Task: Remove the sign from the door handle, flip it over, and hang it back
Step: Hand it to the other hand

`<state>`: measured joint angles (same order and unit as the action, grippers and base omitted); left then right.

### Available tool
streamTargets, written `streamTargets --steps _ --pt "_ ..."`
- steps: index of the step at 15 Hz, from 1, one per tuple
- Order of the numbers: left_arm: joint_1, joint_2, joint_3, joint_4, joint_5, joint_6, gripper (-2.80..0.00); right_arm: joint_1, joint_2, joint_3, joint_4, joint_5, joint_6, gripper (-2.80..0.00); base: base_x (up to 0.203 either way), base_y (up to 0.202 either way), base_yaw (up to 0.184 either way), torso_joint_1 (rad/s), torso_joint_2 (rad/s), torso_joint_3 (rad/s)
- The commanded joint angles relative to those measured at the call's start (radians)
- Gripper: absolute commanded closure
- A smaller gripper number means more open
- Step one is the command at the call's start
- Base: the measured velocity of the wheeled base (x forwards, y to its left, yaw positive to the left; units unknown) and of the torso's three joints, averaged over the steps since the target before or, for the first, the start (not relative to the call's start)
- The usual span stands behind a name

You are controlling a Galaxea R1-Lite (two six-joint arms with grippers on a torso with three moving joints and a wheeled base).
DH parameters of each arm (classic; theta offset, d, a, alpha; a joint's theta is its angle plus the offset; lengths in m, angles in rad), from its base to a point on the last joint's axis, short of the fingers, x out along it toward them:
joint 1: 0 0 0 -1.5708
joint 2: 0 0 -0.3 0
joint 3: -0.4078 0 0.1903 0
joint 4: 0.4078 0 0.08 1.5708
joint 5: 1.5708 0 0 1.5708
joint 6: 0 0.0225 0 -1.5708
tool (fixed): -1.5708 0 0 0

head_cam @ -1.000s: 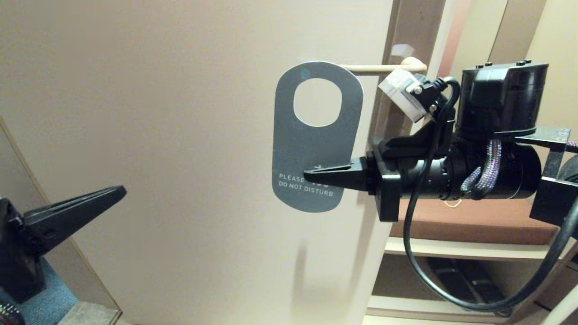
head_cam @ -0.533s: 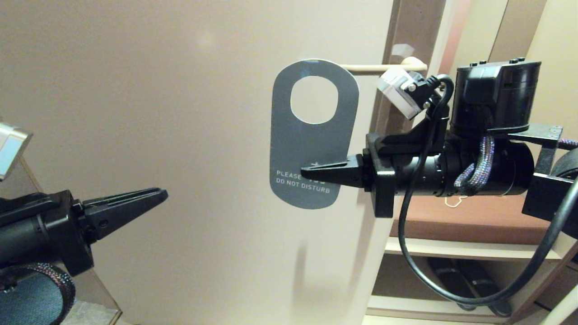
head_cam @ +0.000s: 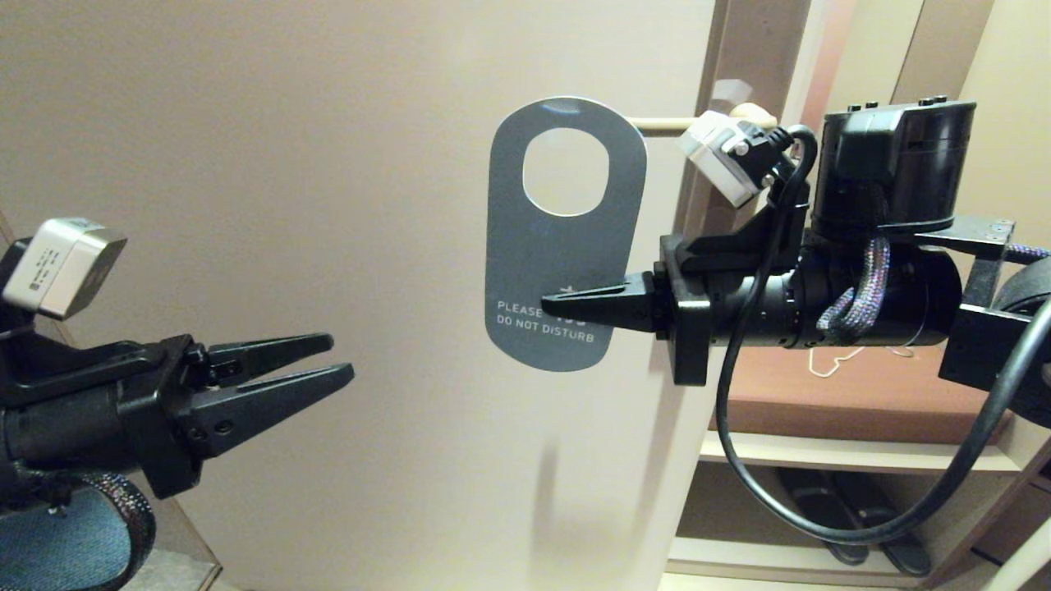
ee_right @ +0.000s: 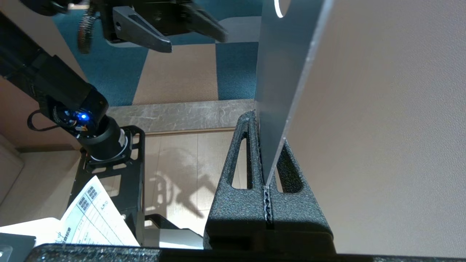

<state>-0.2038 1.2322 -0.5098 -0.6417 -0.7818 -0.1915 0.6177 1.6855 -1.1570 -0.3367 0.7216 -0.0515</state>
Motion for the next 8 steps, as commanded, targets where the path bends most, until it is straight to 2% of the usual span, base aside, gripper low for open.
streamTargets --steps 1,5,8 --pt "0.000 0.080 -0.002 -0.058 -0.062 -0.003 -2.80 0.001 0.003 0.000 -0.002 0.007 -0.001 0.00 0.000 0.000 0.000 0.000 0.00 0.000" --pt "0.000 0.108 -0.003 -0.079 -0.203 -0.004 -2.80 0.001 0.006 0.000 -0.002 0.047 0.002 0.00 0.000 0.000 0.000 0.000 0.00 0.000" --pt "0.000 0.128 -0.006 -0.079 -0.261 -0.005 -2.80 0.001 0.013 -0.022 -0.001 0.089 0.008 0.00 0.000 0.000 0.000 0.000 0.00 0.000"
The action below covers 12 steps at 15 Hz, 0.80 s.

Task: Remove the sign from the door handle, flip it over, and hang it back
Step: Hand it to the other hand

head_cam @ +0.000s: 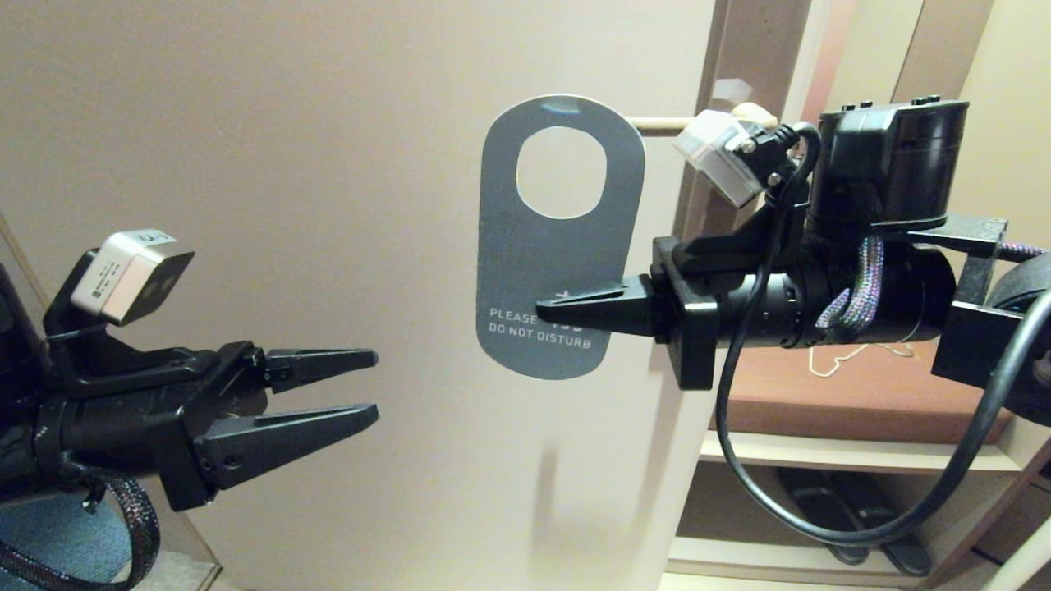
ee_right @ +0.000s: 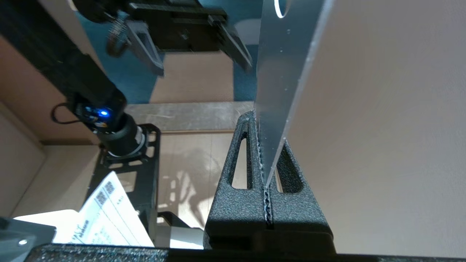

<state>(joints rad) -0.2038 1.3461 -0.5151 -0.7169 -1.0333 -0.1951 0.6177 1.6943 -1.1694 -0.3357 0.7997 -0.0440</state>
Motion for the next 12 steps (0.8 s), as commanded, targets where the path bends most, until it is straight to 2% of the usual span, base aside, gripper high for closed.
streamTargets --steps 1,4,8,12 --pt "0.000 0.026 -0.004 -0.006 -0.031 0.000 -2.80 0.002 0.013 -0.021 -0.002 0.027 0.001 0.00 0.000 0.000 0.000 0.000 0.00 0.000" --pt "-0.010 0.068 -0.043 -0.017 -0.039 0.002 -2.80 0.023 0.031 -0.051 0.001 0.035 0.005 0.00 0.000 0.000 0.000 0.000 0.00 0.000" --pt "-0.027 0.134 -0.074 -0.130 -0.042 -0.006 -2.80 0.059 0.045 -0.071 0.001 0.035 0.006 0.00 0.000 0.000 0.000 0.000 0.00 0.000" --pt "-0.063 0.139 -0.076 -0.136 -0.041 -0.005 -2.80 0.078 0.060 -0.082 0.001 0.035 0.006 0.00 0.000 0.000 0.000 0.000 0.00 0.000"
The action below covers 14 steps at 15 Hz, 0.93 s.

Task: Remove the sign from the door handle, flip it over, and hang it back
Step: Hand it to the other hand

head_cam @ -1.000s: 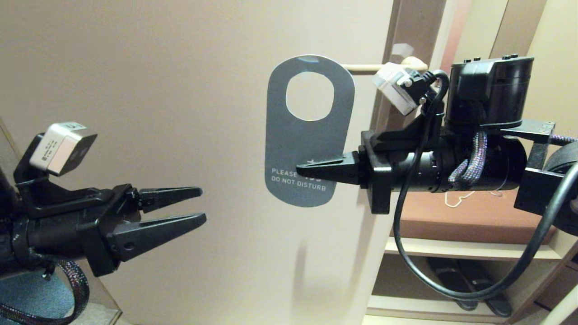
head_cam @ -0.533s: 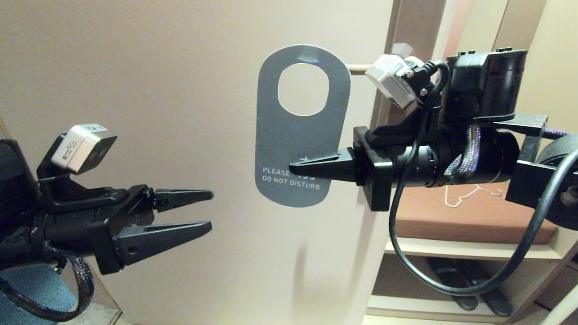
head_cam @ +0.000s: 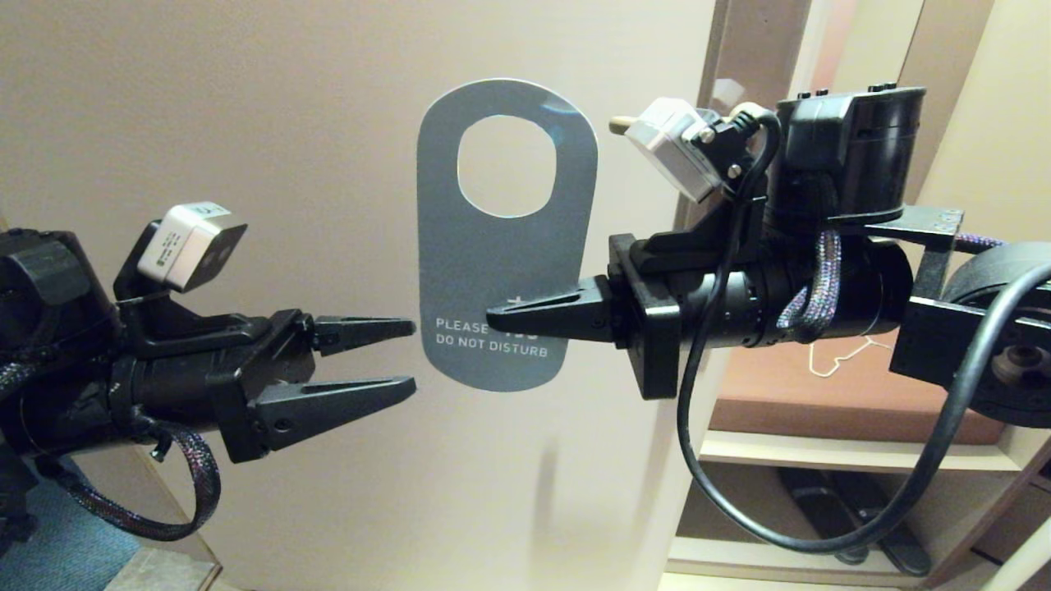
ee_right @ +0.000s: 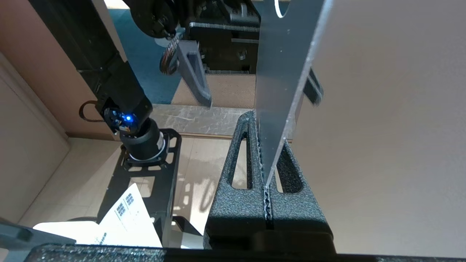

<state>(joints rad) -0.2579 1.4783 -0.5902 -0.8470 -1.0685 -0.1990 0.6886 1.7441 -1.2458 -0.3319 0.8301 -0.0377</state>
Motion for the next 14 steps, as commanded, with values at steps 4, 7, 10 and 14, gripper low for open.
streamTargets --steps 4,7,10,14 --pt "-0.034 0.023 -0.029 -0.006 -0.007 -0.002 -2.80 0.030 0.023 -0.026 -0.002 0.004 -0.001 0.00 0.000 0.000 0.000 0.000 0.00 0.000" --pt "-0.060 0.027 -0.039 -0.004 -0.007 -0.002 -2.80 0.048 0.025 -0.026 -0.002 0.004 0.001 0.00 0.000 0.000 0.000 0.000 0.00 0.000" --pt "-0.086 0.025 -0.037 -0.004 -0.007 -0.004 -2.80 0.054 0.026 -0.029 -0.002 0.004 0.001 0.00 0.000 0.000 0.000 0.000 0.00 0.000" --pt "-0.101 0.026 -0.037 -0.004 -0.007 -0.004 -2.80 0.068 0.030 -0.030 -0.002 0.004 0.001 0.00 0.000 0.000 0.000 0.000 0.00 0.000"
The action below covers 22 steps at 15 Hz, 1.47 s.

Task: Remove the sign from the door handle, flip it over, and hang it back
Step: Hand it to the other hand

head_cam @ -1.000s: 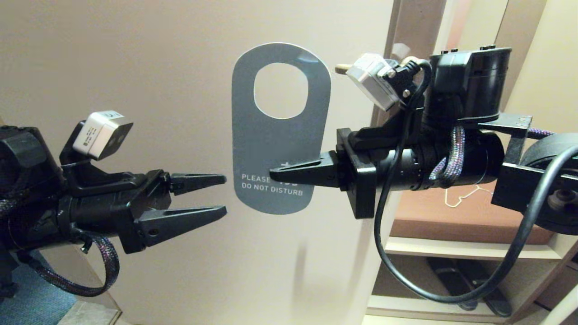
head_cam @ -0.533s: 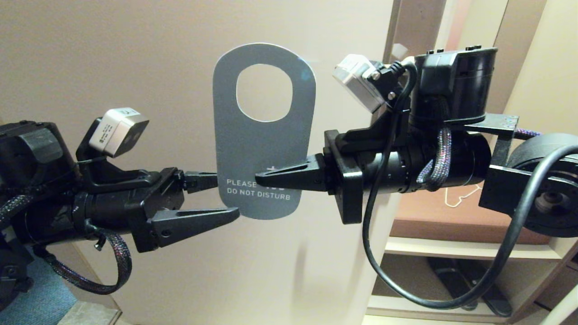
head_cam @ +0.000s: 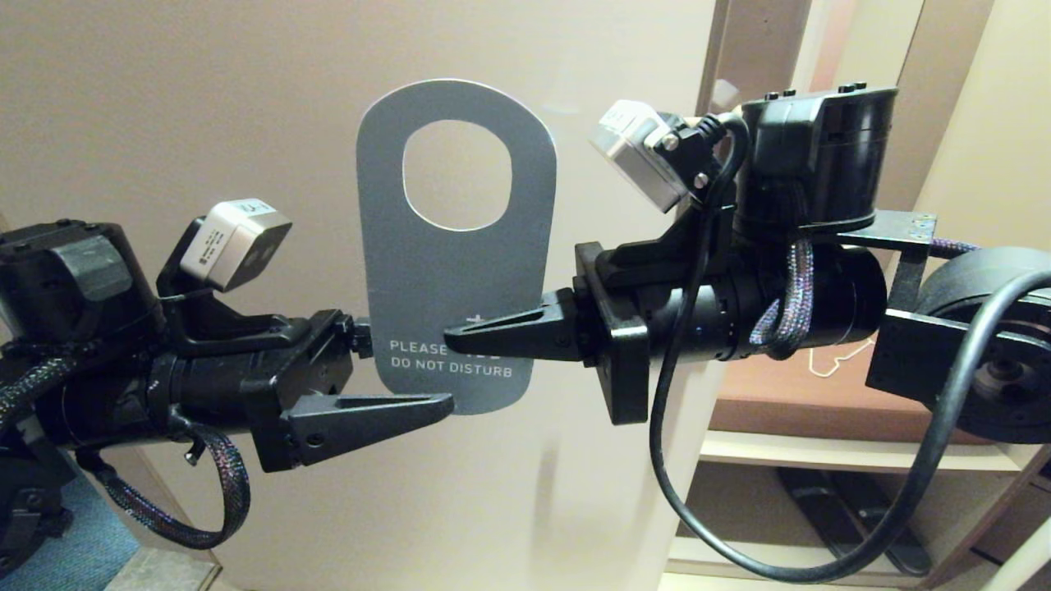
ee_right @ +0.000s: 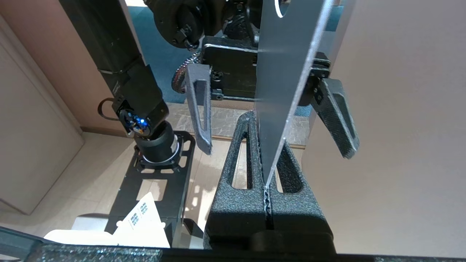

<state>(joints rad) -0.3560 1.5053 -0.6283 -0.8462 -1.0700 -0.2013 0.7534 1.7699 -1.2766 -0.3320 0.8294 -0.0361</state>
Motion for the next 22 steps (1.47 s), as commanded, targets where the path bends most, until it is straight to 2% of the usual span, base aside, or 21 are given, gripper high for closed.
streamTargets --steps 1,22 --pt "-0.006 -0.001 0.001 -0.005 -0.005 -0.001 -2.80 0.004 0.006 -0.001 -0.002 0.005 -0.001 0.00 0.000 0.000 0.000 0.000 0.00 0.000" --pt "-0.017 0.000 -0.004 -0.007 -0.002 -0.010 -2.80 0.047 0.040 -0.041 0.002 0.004 -0.002 0.00 0.000 0.000 0.000 0.000 0.00 0.000"
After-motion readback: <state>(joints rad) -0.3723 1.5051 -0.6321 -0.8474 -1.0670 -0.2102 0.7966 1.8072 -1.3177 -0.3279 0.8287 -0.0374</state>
